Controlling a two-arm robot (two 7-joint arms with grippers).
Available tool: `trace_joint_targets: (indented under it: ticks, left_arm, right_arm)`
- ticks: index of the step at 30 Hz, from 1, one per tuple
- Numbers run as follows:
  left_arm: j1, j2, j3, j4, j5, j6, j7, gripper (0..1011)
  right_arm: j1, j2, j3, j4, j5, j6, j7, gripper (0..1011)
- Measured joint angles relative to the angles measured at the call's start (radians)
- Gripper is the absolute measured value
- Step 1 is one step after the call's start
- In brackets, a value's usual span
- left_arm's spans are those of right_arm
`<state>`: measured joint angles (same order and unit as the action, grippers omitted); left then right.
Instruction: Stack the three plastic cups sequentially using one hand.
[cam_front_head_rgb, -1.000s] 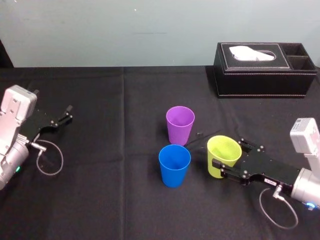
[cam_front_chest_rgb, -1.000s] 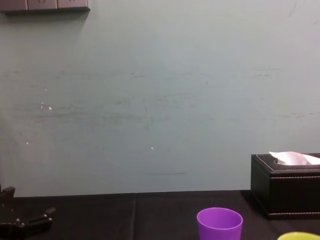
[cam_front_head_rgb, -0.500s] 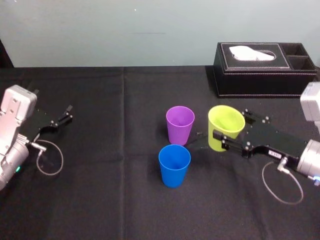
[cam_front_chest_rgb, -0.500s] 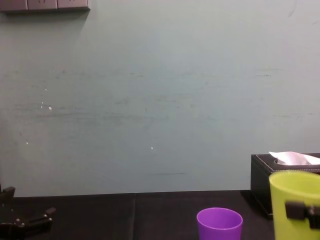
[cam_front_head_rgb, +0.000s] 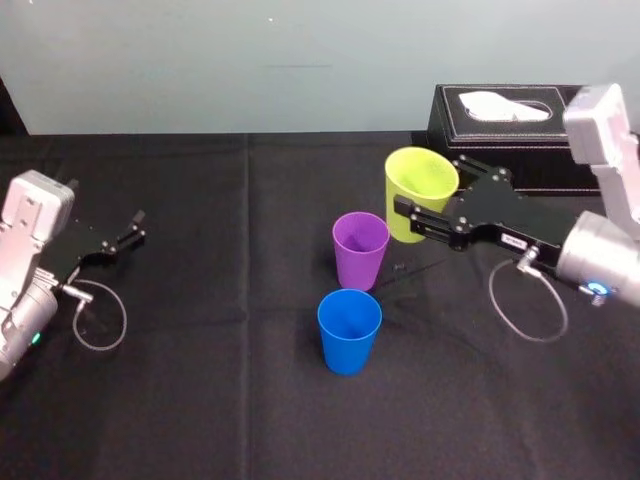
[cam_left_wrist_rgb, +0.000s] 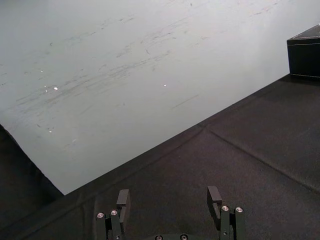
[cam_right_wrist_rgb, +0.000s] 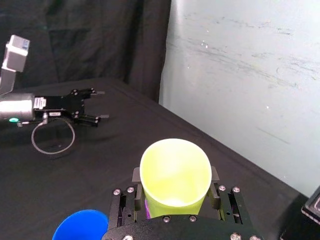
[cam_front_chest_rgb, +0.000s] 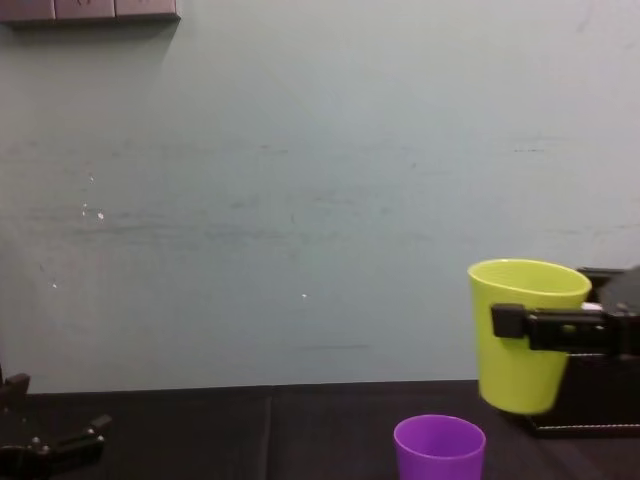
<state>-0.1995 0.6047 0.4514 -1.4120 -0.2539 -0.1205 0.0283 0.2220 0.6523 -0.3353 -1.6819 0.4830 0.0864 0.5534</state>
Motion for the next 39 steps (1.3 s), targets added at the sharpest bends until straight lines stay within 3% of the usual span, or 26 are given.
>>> trace_joint_targets:
  ticks: [7, 17, 39]
  left_arm:
    - [0.000, 0.000, 0.000, 0.000, 0.000, 0.000, 0.000, 1011]
    - [0.000, 0.000, 0.000, 0.000, 0.000, 0.000, 0.000, 1011]
    - [0.000, 0.000, 0.000, 0.000, 0.000, 0.000, 0.000, 1011]
  right_arm:
    - [0.088, -0.044, -0.056, 0.059, -0.024, 0.026, -0.005, 734]
    - [0.152, -0.088, -0.106, 0.133, -0.046, 0.038, -0.006, 735]
    - [0.172, -0.116, -0.141, 0.193, -0.051, 0.025, 0.009, 735]
